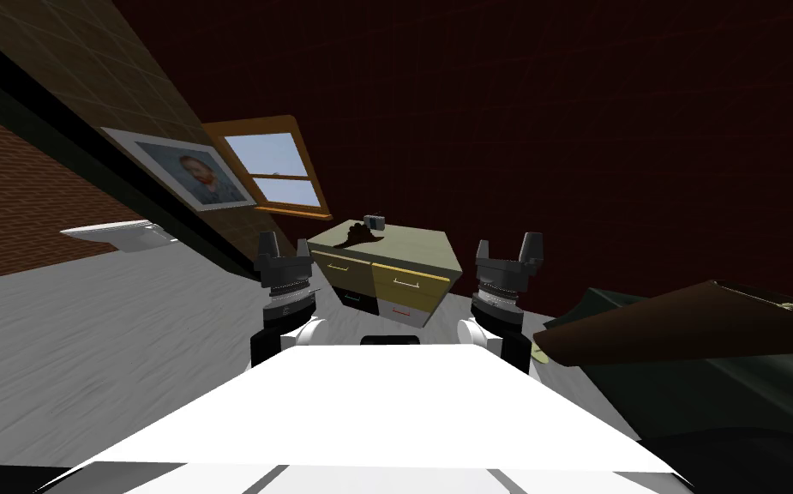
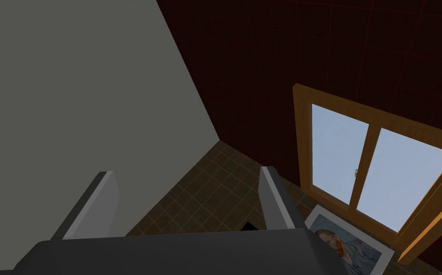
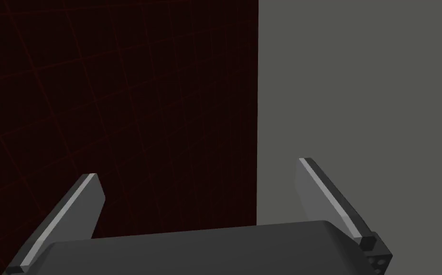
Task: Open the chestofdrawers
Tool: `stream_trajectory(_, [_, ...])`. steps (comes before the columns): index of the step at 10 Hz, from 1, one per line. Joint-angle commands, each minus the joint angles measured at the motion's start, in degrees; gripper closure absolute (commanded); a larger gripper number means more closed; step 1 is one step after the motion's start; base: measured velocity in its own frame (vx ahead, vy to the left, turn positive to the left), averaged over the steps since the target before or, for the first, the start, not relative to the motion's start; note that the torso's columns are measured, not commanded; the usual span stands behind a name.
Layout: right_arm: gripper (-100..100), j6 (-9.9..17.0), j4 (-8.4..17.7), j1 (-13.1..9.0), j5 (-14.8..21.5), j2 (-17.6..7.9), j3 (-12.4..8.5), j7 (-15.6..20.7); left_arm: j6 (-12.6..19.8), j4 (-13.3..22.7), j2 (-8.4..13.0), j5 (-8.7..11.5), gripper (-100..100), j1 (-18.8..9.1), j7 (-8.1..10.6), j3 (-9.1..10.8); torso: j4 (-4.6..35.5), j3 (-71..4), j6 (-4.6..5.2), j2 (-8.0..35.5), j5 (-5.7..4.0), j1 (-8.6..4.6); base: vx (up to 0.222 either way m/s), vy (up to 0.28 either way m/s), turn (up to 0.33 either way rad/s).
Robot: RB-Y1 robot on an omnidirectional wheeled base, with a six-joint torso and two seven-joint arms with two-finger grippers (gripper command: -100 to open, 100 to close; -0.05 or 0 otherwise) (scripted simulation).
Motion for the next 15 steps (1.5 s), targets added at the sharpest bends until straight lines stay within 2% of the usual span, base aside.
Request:
stream_trajectory(1, [0,0.0,0.0,0.0,0.0,0.0,0.0,0.0,0.0,0.0,0.0,0.0,0,0.0,0.0,0.0,2.35,-4.67,0.0,2.32,0.0,0.0,0.0,0.0,0.0])
stream_trajectory(9, [0,0.0,-0.02,0.0,0.0,0.0,0.0,0.0,0.0,-0.02,0.0,0.0,0,0.0,0.0,0.0,35.37,-70.73,0.0,35.39,0.0,0.0,0.0,0.0,0.0])
stream_trajectory(10, [0,-0.01,-0.02,0.0,0.0,0.0,0.0,0.0,0.15,0.49,2.34,-0.15,-100,-0.16,-0.05,-0.08,39.6,-79.19,0.0,39.62,0.0,0.0,0.005,-0.008,-0.012])
stream_trajectory(12, [0,0.0,0.01,0.0,0.0,0.0,0.0,0.0,0.5,1.59,5.49,-0.49,-100,-0.5,-0.15,-0.25,42.05,-84.25,0.0,42.09,0.0,-0.02,-0.005,-0.02,-0.026])
stream_trajectory(15, [0,0.0,0.01,0.0,0.0,0.0,0.0,0.0,1.26,4.02,8.91,-1.22,-100,-1.26,-0.38,-0.62,42.28,-84.57,0.0,42.27,-0.01,-0.03,-0.003,-0.032,-0.034])
